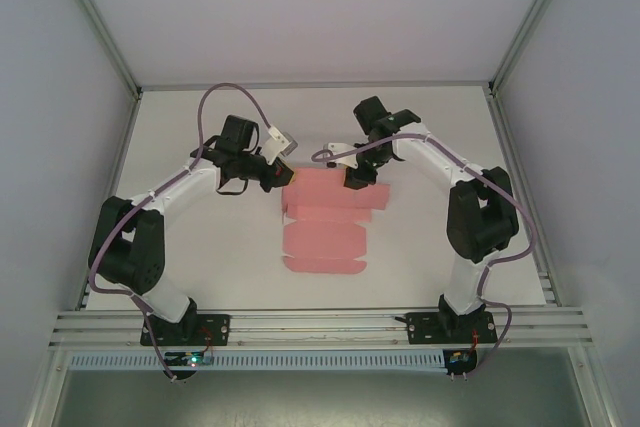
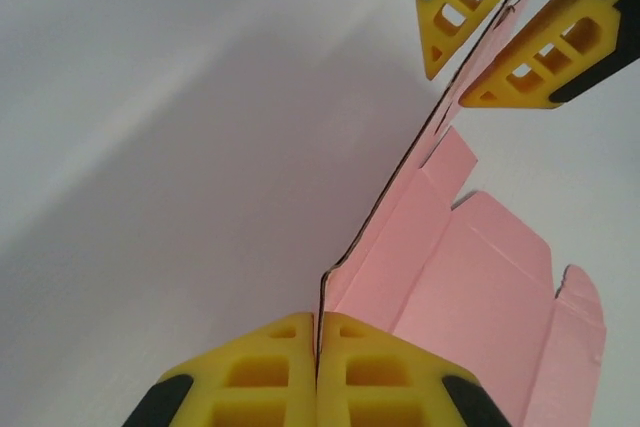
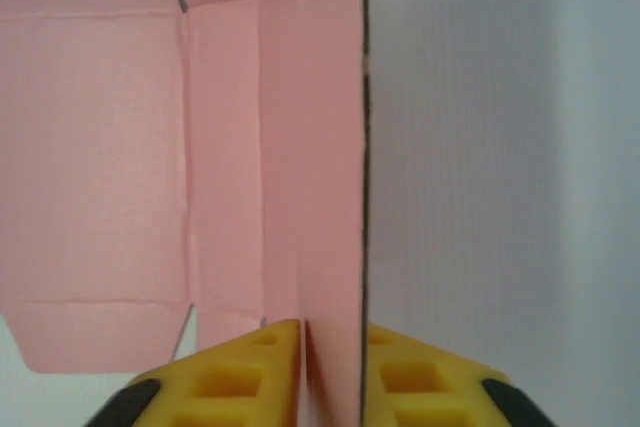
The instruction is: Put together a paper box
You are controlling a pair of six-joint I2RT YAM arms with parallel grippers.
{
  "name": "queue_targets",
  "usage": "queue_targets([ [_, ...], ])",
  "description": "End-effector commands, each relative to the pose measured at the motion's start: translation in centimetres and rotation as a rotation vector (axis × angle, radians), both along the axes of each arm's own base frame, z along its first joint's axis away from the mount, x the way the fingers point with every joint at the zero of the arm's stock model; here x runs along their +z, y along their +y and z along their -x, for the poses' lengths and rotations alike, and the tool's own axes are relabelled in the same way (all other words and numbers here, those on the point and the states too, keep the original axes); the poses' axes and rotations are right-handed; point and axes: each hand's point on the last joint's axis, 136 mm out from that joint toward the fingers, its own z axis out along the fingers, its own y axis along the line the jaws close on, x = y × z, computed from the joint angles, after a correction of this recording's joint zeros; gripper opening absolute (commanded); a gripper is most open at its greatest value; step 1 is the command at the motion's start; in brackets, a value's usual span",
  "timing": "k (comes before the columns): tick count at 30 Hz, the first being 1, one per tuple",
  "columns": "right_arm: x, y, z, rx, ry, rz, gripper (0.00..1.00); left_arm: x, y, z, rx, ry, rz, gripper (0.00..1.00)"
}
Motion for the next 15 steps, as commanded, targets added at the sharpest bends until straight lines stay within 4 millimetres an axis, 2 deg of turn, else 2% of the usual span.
queue_targets([
  [1, 2.1, 0.1, 0.1, -0.009, -0.035, -0.019, 0.31, 0.8, -0.4, 0.5, -0.041, 0.005, 0.017, 0.01],
  [3, 2.5, 0.2, -0.2, -0.018, -0.062, -0.018, 0.39, 0.8, -0.5, 0.7, -0.059, 0.011, 0.017, 0.01],
  [6, 2.8, 0.3, -1.1, -0.042, -0.114, -0.01, 0.41, 0.7, -0.8, 1.1, -0.08, 0.018, 0.015, 0.01],
  [9, 3.3, 0.8, -1.0, -0.028, -0.125, -0.033, 0.42, 0.6, -0.9, 1.3, -0.092, 0.022, 0.011, 0.01],
  [13, 2.7, 1.2, -0.6, -0.004, -0.099, -0.021, 0.38, 0.7, -1.1, 1.5, -0.105, 0.021, 0.013, 0.01],
  [15, 2.3, 1.4, -0.6, -0.001, -0.088, -0.013, 0.29, 0.6, -1.2, 1.6, -0.111, 0.027, 0.01, 0.01],
])
